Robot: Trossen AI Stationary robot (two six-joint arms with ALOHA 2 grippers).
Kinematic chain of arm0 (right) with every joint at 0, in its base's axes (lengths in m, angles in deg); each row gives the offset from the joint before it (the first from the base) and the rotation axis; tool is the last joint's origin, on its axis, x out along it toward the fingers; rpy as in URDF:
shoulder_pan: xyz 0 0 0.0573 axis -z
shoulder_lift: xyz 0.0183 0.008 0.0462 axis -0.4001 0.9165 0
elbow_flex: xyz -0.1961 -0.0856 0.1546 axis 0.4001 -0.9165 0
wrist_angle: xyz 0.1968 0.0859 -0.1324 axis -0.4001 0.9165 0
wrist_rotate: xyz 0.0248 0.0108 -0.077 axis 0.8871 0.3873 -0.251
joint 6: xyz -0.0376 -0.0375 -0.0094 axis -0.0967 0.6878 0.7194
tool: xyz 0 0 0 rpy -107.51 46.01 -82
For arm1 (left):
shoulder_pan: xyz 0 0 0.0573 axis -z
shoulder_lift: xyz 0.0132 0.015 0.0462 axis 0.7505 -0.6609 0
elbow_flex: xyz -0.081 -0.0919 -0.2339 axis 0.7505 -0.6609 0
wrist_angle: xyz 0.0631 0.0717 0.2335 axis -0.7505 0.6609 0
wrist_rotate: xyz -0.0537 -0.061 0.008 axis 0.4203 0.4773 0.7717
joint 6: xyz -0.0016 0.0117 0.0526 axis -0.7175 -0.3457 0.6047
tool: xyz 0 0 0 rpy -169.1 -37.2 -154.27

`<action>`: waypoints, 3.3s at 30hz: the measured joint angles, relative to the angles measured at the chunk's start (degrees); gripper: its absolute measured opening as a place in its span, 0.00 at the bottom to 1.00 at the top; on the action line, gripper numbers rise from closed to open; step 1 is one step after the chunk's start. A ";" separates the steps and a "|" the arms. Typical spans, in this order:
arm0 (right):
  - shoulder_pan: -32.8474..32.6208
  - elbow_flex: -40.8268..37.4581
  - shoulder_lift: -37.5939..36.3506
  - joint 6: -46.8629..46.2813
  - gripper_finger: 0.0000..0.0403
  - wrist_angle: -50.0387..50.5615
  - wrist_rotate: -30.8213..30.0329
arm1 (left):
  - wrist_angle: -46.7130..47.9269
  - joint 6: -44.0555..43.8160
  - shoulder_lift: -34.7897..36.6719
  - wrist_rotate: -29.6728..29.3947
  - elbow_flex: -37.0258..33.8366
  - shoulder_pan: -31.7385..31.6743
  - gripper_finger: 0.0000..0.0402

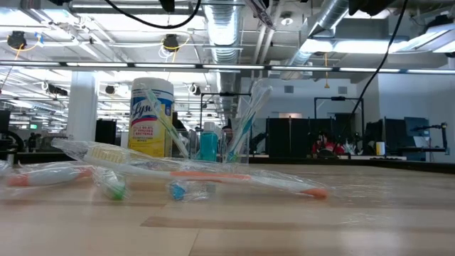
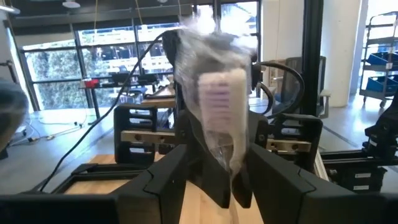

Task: Pick & Place toothbrushing station
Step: Put the purple toothbrush into the transparent organizer

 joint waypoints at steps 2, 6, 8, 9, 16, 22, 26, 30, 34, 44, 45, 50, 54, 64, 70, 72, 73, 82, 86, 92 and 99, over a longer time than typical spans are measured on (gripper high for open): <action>0.00 0.00 0.00 0.00 0.04 0.06 0.02 | -1.35 0.50 -0.93 0.36 0.00 0.00 0.39; 0.02 0.00 0.00 0.00 0.03 0.24 0.02 | -3.31 1.47 -1.94 0.44 0.00 0.00 0.39; 0.02 0.00 0.00 0.02 0.03 0.30 0.02 | -3.41 1.52 -1.95 0.45 0.00 0.00 0.38; 0.02 0.00 0.00 0.02 0.03 0.37 0.02 | -3.63 1.52 -1.89 0.44 0.00 0.00 0.36; 0.02 0.00 0.00 0.00 0.04 0.53 0.00 | -3.76 1.48 -1.86 0.45 0.00 0.00 0.22; 0.12 0.00 0.00 -0.05 0.08 0.54 -0.01 | -3.73 1.32 -1.86 0.51 0.00 0.02 0.04; 0.11 0.00 0.00 -0.09 0.15 0.63 0.00 | -3.75 1.32 -1.86 0.46 0.00 0.00 0.04; 0.11 0.00 0.00 -0.09 0.18 0.68 0.00 | -3.75 1.32 -1.86 0.42 0.00 0.00 0.02; 0.44 0.00 0.00 -0.04 0.21 0.69 0.00 | -3.75 0.91 -1.86 0.38 0.00 0.00 0.03; 2.49 0.00 0.00 -2.20 0.36 4.36 0.00 | -3.01 -0.20 -1.86 -0.96 0.00 0.79 0.03; 2.58 0.00 0.00 -2.41 0.38 4.35 0.00 | -2.59 -0.50 -1.86 -1.51 0.00 0.79 0.03; 2.72 0.00 -0.02 -2.29 0.43 6.00 0.01 | 0.56 -2.09 -1.58 -1.93 0.00 0.76 0.02; 2.67 0.00 -0.04 -2.36 0.45 7.93 0.02 | 1.93 -2.17 -0.99 -1.90 -0.02 0.79 0.02; 2.82 0.00 -0.11 -3.64 0.45 11.37 0.36 | 13.27 -6.48 3.90 -5.04 0.00 0.76 0.02; 3.10 0.00 -0.11 -5.08 0.43 12.90 0.35 | 20.66 -9.00 7.47 -9.03 -0.02 0.76 0.02; 3.10 0.00 -0.11 -5.09 0.43 12.96 0.33 | 23.41 -9.71 8.46 -10.30 -0.02 0.76 0.02; 3.10 0.00 -0.11 -5.09 0.42 12.96 0.33 | 24.10 -10.13 8.78 -10.90 -0.02 0.76 0.02; 2.99 0.00 -0.11 -5.09 0.43 12.89 0.39 | 27.84 -10.75 9.92 -17.75 -0.02 0.76 0.02; 2.99 0.00 -0.11 -5.09 0.42 12.92 0.39 | 28.78 -10.90 9.92 -21.38 -0.02 0.70 0.02; 2.99 0.00 -0.11 -5.09 0.42 12.92 0.40 | 29.59 -12.04 9.92 -29.99 -0.02 0.30 0.02; 2.99 0.00 -0.11 -5.09 0.42 12.85 0.41 | 29.95 -14.15 9.92 -30.19 -0.02 -3.78 0.02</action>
